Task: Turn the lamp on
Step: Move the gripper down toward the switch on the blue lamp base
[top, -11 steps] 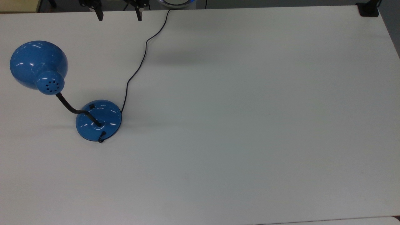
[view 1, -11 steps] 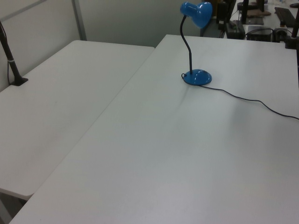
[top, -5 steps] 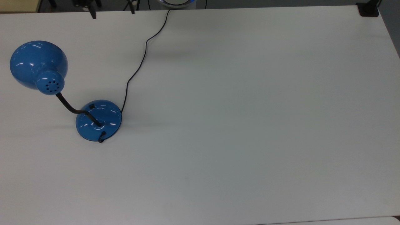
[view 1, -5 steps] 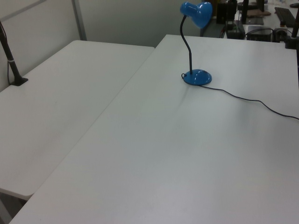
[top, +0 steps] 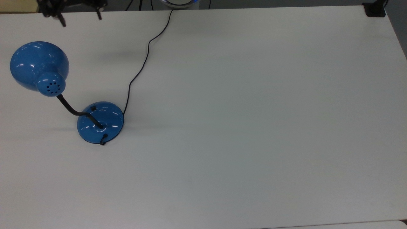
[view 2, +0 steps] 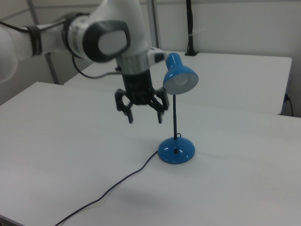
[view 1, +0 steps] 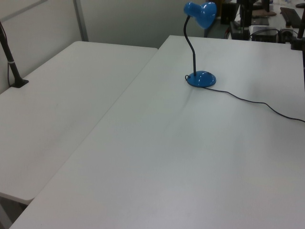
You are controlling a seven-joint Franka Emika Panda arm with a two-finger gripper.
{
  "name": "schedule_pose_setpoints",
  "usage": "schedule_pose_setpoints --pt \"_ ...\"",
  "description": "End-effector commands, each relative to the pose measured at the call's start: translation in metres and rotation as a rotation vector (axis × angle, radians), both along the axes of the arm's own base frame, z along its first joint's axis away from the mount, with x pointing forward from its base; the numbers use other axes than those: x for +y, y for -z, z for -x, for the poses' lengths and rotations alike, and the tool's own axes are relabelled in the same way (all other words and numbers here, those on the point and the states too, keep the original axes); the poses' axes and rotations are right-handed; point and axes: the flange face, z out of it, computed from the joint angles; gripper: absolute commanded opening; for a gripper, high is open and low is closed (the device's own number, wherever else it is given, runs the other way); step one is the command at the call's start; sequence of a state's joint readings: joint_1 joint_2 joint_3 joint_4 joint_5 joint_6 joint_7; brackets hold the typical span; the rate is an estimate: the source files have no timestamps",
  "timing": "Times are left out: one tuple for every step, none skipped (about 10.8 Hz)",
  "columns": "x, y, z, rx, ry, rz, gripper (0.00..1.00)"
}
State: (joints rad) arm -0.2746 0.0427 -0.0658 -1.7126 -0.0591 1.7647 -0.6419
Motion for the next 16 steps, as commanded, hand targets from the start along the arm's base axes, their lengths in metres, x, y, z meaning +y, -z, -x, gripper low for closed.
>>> schedule_pose_setpoints --pt "-0.017 0.046 -0.004 -0.081 0.03 -0.047 0.22" --pt "-0.022 0.06 -0.01 -0.13 0.069 -0.094 0.0" --pt "-0.028 0.076 -0.015 -0.175 0.098 -0.117 0.0" --pt "-0.03 0.095 -0.021 -0.206 0.117 -0.119 0.0" --pt "-0.034 0.111 -0.027 -0.23 0.126 -0.109 0.0" --pt "-0.038 0.126 -0.034 -0.249 0.133 -0.097 0.0" --pt "-0.04 0.138 -0.041 -0.284 0.151 -0.1 0.0" --pt "-0.039 0.153 -0.05 -0.319 0.171 -0.107 0.0" --pt "-0.04 0.167 -0.058 -0.364 0.198 -0.106 0.0" --pt "-0.04 0.172 -0.062 -0.391 0.209 -0.103 0.0" --pt "-0.038 0.182 -0.066 -0.397 0.212 -0.1 0.0" --pt "-0.033 0.19 -0.071 -0.403 0.209 -0.097 0.0" --pt "-0.032 0.195 -0.073 -0.411 0.208 -0.09 0.0" --pt "-0.026 0.203 -0.077 -0.405 0.199 -0.092 0.0" --pt "-0.024 0.204 -0.079 -0.414 0.199 -0.09 0.0" --pt "-0.023 0.205 -0.08 -0.42 0.197 -0.087 0.0"
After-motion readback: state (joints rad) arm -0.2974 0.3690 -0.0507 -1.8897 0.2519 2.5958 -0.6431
